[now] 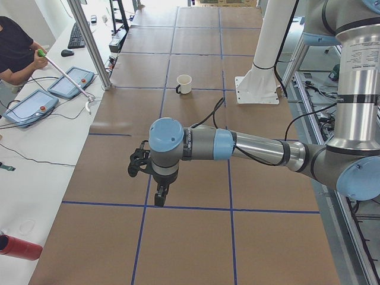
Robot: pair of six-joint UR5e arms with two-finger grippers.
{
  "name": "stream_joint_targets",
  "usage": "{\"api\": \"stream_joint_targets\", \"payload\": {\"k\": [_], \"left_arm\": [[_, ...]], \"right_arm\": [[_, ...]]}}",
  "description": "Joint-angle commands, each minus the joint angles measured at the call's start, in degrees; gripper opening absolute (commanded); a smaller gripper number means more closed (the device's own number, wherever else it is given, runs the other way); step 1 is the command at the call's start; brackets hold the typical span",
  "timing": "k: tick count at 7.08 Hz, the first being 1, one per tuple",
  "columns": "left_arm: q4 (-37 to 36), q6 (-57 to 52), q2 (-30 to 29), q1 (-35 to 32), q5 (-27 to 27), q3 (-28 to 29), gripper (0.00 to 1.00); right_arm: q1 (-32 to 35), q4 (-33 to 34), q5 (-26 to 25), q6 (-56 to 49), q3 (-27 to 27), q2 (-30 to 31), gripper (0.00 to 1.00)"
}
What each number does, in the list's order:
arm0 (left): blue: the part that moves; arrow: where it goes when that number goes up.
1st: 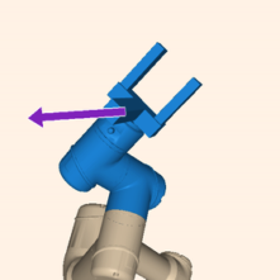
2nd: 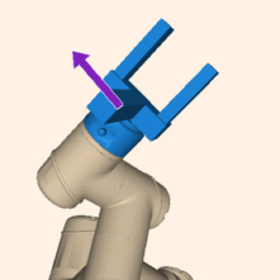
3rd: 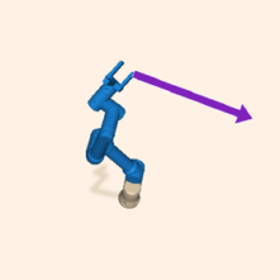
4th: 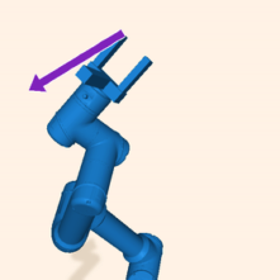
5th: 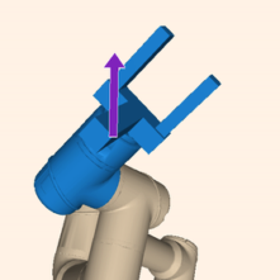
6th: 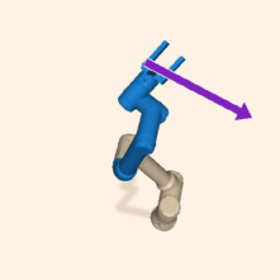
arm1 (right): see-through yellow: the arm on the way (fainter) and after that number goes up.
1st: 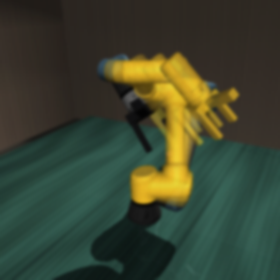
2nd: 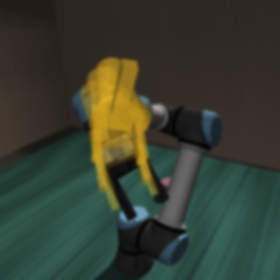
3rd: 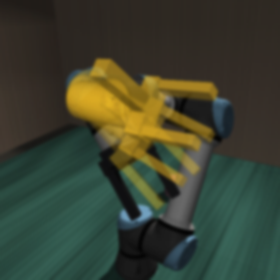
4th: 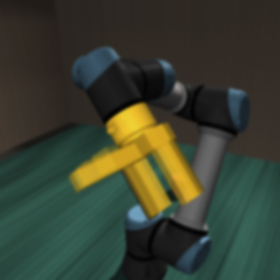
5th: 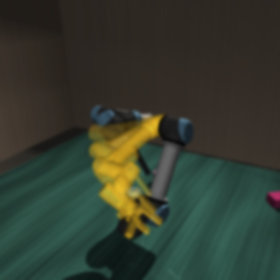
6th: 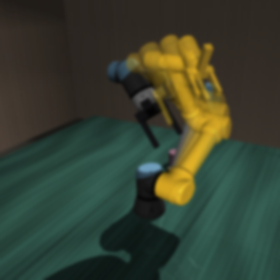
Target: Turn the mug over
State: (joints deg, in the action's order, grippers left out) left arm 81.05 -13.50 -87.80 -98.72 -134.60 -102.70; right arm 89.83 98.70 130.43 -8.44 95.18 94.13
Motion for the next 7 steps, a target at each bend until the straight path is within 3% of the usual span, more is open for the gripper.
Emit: {"api": "stream_joint_targets", "payload": {"k": [1, 7], "left_arm": [[0.7, -0.4, -0.3, 0.5, -0.7, 3.7, 1.0], [0.6, -0.4, -1.8, 3.7, -0.1, 7.0, 1.0]], "right_arm": [[0.0, 0.0, 0.0, 0.0, 0.0, 0.0, 1.0], [0.0, 0.0, 0.0, 0.0, 0.0, 0.0, 1.0]]}}
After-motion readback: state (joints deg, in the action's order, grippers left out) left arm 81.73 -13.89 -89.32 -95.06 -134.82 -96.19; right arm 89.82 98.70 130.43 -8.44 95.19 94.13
